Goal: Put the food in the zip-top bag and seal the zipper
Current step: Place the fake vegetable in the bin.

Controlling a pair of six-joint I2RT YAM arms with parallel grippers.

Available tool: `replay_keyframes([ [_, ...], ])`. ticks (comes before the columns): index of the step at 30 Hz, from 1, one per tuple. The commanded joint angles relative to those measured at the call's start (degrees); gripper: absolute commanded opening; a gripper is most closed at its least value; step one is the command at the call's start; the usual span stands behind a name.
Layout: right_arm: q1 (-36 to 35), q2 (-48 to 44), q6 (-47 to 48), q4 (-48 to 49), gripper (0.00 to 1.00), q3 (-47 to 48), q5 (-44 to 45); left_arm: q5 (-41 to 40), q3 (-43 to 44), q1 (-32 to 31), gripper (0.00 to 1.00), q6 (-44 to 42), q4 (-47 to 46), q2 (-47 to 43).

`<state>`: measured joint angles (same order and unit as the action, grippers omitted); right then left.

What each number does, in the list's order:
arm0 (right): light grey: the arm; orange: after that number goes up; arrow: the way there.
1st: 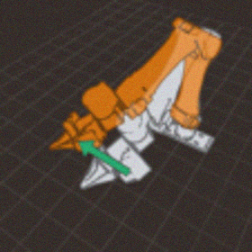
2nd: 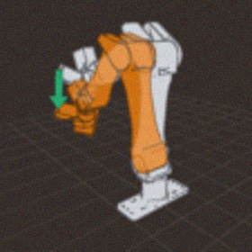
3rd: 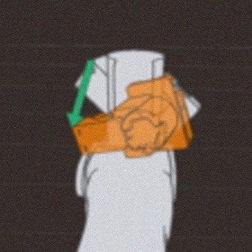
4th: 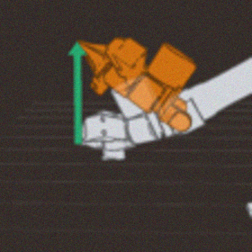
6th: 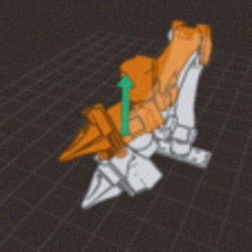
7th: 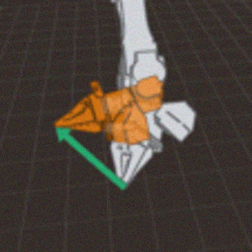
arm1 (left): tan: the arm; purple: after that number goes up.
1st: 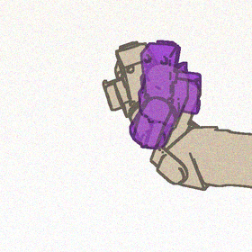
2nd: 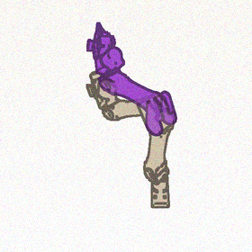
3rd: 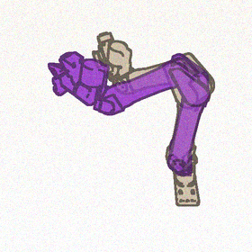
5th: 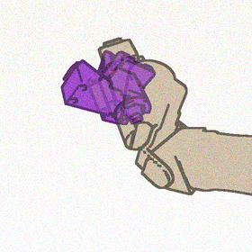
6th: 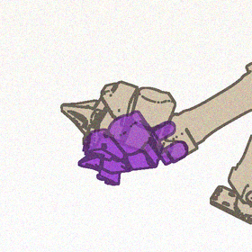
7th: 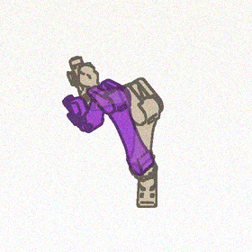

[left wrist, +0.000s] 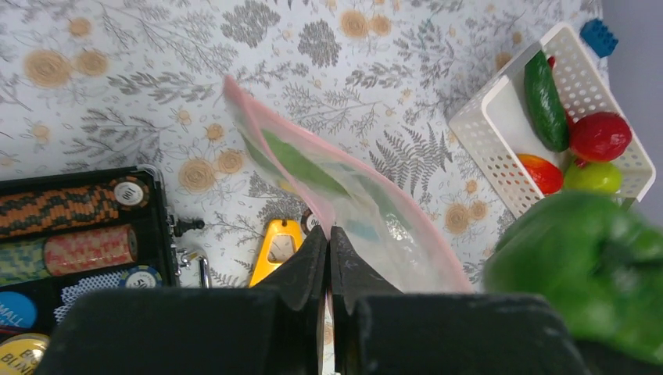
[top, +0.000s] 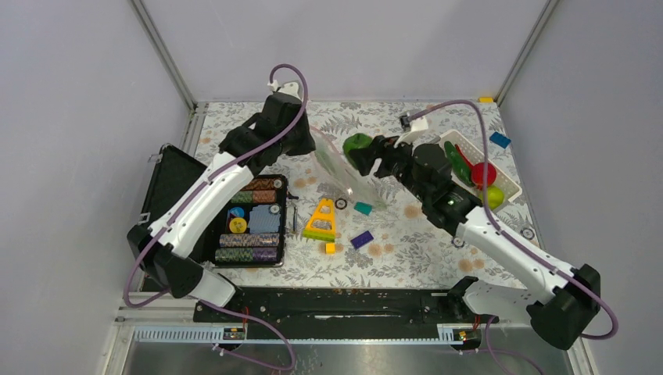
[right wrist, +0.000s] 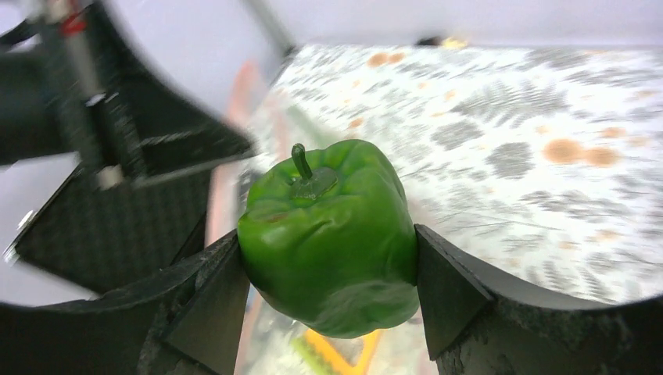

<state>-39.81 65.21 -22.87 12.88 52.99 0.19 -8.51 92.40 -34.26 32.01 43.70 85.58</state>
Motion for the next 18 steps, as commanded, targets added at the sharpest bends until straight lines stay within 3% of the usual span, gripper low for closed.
replay_keyframes([
  [1,2.05,-3.60,2.73,-20.12,0.21,8.47,24.15,-6.10,2.03,-0.19,0.00,-2.54,-2.91,-5.64],
  [5,18.49,-0.45,-2.88,-36.50,0.22,10.68,19.52,-1.61,3.94,-0.24,0.00,-3.34,-3.68,-4.31],
  [9,30.31,6.27,-2.97,-38.43,0.22,9.36,18.39,3.24,4.74,-0.37,0.00,-3.16,-4.64,-1.34],
  [15,37.57,21.92,-0.61,-37.27,0.27,15.95,15.01,7.58,6.14,-1.10,0.00,-2.92,-5.24,1.81],
  [18,37.99,29.00,0.58,-38.34,0.43,20.60,11.97,10.17,6.29,-1.38,0.00,-3.16,-6.23,2.82],
])
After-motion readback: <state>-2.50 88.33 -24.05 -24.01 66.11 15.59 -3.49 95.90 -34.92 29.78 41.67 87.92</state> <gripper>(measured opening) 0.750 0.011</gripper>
